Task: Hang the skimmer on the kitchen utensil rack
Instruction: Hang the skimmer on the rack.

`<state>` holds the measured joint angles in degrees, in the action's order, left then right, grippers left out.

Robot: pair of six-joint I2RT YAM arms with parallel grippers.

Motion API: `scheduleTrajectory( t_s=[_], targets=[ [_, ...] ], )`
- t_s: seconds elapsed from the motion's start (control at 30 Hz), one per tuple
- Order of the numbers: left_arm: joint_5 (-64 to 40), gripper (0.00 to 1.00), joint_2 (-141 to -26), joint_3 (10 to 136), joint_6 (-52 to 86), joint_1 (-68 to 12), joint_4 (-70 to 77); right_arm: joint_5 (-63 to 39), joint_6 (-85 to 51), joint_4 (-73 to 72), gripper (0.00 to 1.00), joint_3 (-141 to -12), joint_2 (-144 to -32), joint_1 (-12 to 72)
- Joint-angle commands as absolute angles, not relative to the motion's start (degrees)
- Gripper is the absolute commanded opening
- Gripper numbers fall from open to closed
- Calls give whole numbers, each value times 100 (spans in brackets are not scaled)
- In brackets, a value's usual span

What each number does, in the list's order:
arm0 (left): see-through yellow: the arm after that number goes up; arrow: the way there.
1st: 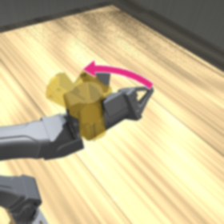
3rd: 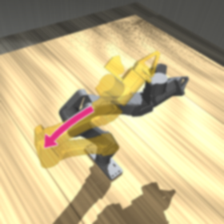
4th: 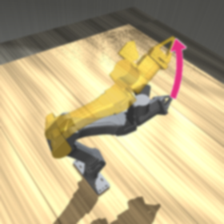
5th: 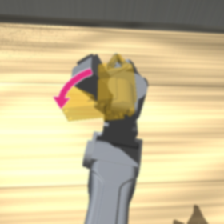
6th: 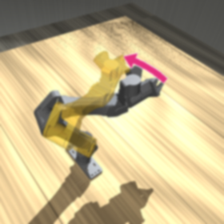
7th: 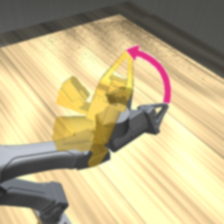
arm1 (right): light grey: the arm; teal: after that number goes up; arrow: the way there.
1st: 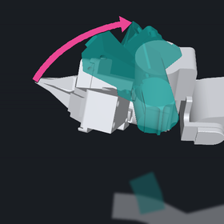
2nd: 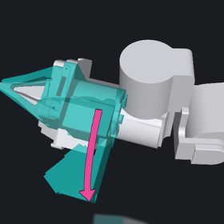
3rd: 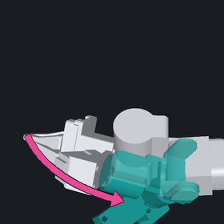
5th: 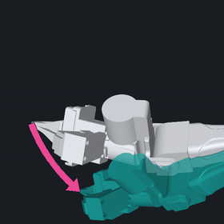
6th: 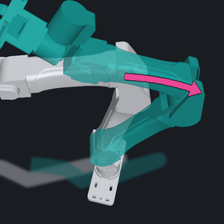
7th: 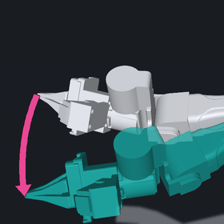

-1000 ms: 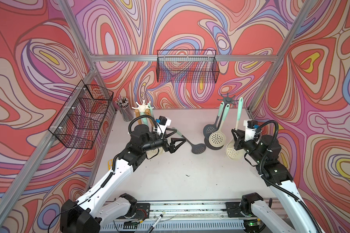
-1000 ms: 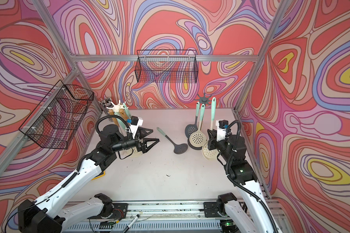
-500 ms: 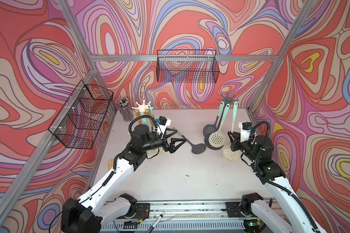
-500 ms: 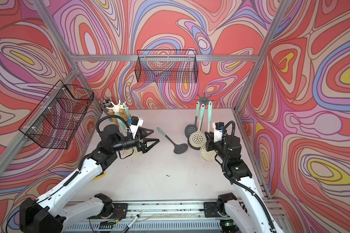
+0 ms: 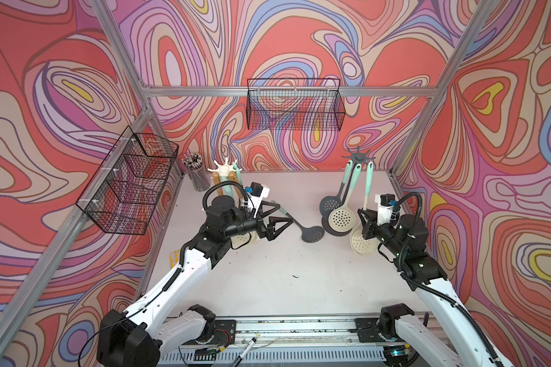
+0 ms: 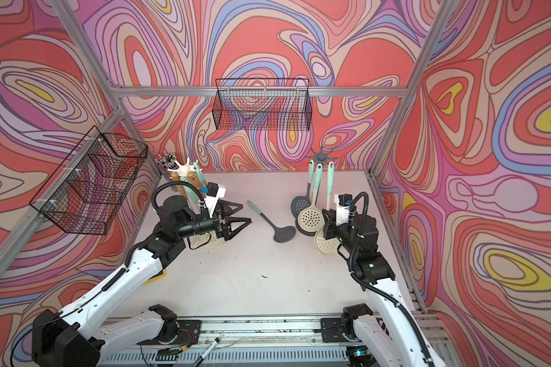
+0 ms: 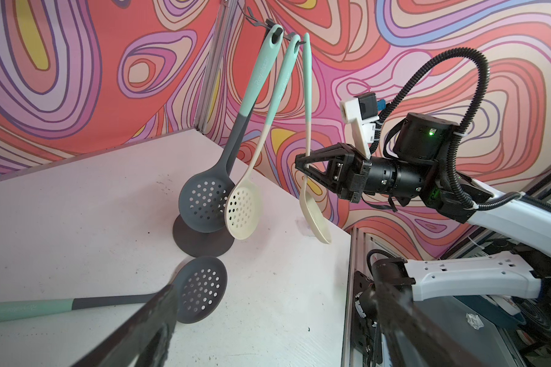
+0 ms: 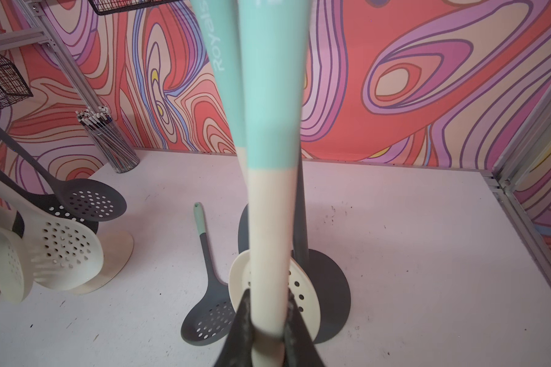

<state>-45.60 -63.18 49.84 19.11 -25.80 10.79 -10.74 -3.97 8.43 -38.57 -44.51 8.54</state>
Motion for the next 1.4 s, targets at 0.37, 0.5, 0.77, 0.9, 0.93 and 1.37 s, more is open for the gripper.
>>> scheduleTrajectory(
  t_s=[0.37, 0.5, 0.77, 0.9, 0.93, 1.37],
  targets=[
    [-4719, 98, -6324, 4924, 1969, -2507, 1301, -1131, -352, 472, 15, -3848, -4861, 817],
    [-4728, 98, -6303, 4923, 1986, -2490, 1327, -1014, -370, 324, 18, -3918, -5045, 824],
    [-4579, 99, -6267, 4915, 1923, -2470, 1178, -833, -421, 349, 31, -4312, -5626, 817],
    [-4383, 99, -6233, 4939, 1821, -2470, 971, -827, -504, 476, 44, -4352, -5653, 817],
    [-4348, 99, -6243, 4957, 1799, -2472, 927, -839, -549, 484, 47, -4327, -5614, 820],
    [-3762, 100, -6100, 4971, 1358, -2470, 376, -646, -1232, 675, 71, -3958, -5165, 826]
  ],
)
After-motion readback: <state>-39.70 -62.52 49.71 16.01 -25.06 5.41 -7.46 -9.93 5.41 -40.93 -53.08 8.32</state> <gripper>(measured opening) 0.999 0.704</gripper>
